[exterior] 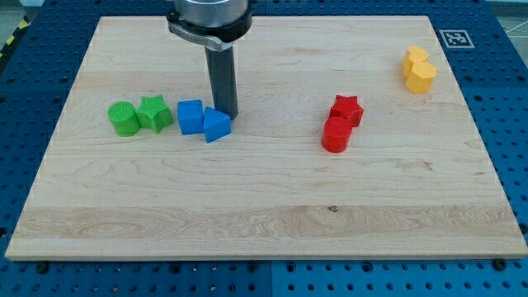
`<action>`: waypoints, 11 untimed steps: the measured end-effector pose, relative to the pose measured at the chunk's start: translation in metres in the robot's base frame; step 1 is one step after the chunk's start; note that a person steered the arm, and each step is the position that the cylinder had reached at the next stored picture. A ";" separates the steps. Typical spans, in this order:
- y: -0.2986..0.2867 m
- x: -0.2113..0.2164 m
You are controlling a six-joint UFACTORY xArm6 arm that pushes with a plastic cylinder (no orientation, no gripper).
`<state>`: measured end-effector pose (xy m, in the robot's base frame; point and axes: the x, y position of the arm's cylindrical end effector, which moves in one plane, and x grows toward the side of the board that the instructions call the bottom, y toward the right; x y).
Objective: Move the blue triangle a bit up
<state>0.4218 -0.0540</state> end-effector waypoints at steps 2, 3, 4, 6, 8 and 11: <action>0.087 0.017; 0.063 0.076; 0.043 0.111; 0.022 0.085; -0.048 0.089; -0.048 0.044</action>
<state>0.4657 -0.1023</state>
